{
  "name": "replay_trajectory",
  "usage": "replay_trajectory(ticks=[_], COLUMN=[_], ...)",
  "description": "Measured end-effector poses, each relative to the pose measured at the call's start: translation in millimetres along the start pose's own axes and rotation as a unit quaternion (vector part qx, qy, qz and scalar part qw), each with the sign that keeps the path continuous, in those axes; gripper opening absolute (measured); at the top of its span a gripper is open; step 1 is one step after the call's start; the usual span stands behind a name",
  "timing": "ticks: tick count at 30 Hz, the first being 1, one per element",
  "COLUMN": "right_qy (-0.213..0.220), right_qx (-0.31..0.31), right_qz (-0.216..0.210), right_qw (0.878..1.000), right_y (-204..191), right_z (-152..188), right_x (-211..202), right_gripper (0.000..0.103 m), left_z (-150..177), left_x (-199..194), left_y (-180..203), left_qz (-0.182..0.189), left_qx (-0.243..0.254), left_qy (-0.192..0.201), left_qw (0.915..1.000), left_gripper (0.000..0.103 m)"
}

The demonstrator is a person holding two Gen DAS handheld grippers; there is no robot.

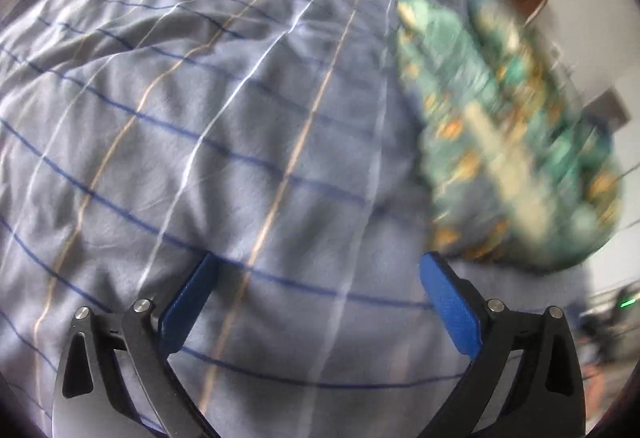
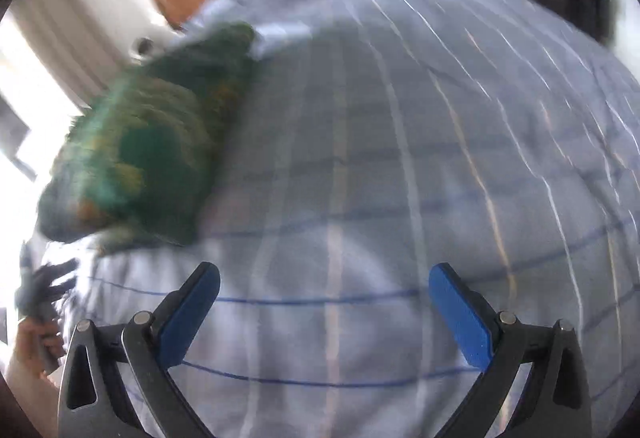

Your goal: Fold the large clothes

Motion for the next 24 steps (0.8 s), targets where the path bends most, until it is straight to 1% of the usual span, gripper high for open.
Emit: replay_trajectory(ticks=[1,2,3,4,5,6,7,8,9,11,12,14,16,17,19,22,24], right_qy=[-0.010,-0.018,-0.016,-0.009,0.003,0.013,0.018,0.016,0.005,-0.021,-0.038,-0.060,-0.086,-0.101,-0.120,-0.133,-0.147], right_qx=[0.013,0.025,0.025,0.021,0.015,0.016,0.026,0.039,0.052,0.072,0.077,0.078,0.088,0.096,0.101,0.107,0.122], right_qz=[-0.004,-0.020,-0.037,-0.054,-0.083,-0.115,-0.166,-0.214,-0.254,-0.307,-0.321,-0.323,-0.338,-0.350,-0.366,-0.389,-0.389], right_qw=[1.000,0.999,0.999,0.998,0.996,0.993,0.986,0.976,0.966,0.949,0.943,0.941,0.933,0.926,0.917,0.905,0.901], right_y=[2.9,3.8,0.7,-4.6,-14.4,-21.0,-29.4,-35.7,-41.4,-50.7,-54.9,-62.2,-60.9,-63.3,-67.8,-76.1,-74.9], right_z=[-2.8,-9.4,-17.7,-25.4,-37.8,-47.7,-60.6,-72.0,-82.1,-97.7,-105.1,-112.1,-114.6,-113.1,-110.0,-107.3,-110.4], right_x=[1.8,2.3,2.0,0.2,-2.6,-3.1,-1.4,3.7,11.3,32.5,46.7,71.2,94.5,107.9,123.6,145.1,159.1], right_gripper=[0.103,0.102,0.102,0.102,0.102,0.102,0.102,0.102,0.102,0.102,0.102,0.102,0.102,0.102,0.102,0.103,0.103], left_z=[-10.5,-23.5,-35.6,-48.4,-62.0,-73.7,-82.3,-91.7,-96.6,-104.4,-106.9,-110.7,-109.0,-109.7,-109.8,-110.2,-110.2], left_x=[-5.8,-12.5,-17.0,-18.5,-15.3,-11.0,-6.1,1.7,6.7,19.1,25.7,39.8,51.1,58.4,68.6,83.3,99.2], left_y=[0.5,3.6,8.3,16.2,28.4,40.2,49.2,60.4,66.6,81.6,88.4,97.6,101.9,101.1,95.7,92.0,90.2], left_qz=[0.053,0.124,0.178,0.223,0.259,0.267,0.263,0.265,0.268,0.263,0.251,0.216,0.206,0.214,0.225,0.223,0.235], left_qx=[-0.023,-0.045,-0.057,-0.059,-0.048,-0.037,-0.027,-0.018,-0.014,-0.001,0.008,0.021,0.020,0.012,0.005,-0.003,-0.029], left_qy=[-0.003,-0.002,-0.001,-0.004,-0.020,-0.030,-0.034,-0.039,-0.043,-0.054,-0.057,-0.064,-0.072,-0.079,-0.086,-0.100,-0.128], left_qw=[0.9983,0.9912,0.9823,0.9731,0.9645,0.9626,0.9639,0.9633,0.9624,0.9634,0.9662,0.9740,0.9756,0.9735,0.9706,0.9697,0.9630], left_gripper=[0.100,0.100,0.101,0.101,0.101,0.101,0.100,0.100,0.100,0.100,0.100,0.100,0.100,0.100,0.102,0.103,0.103])
Point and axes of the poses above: each gripper's, at about its wrist camera, not at the fingertips, and x roughly the way its jaws point, y to its right, z to its underside, the point moved 2 cm from there along x, roughly the way its jaws point, and after that the axes turned 10 degrees about -z, right-handed, at the moved point
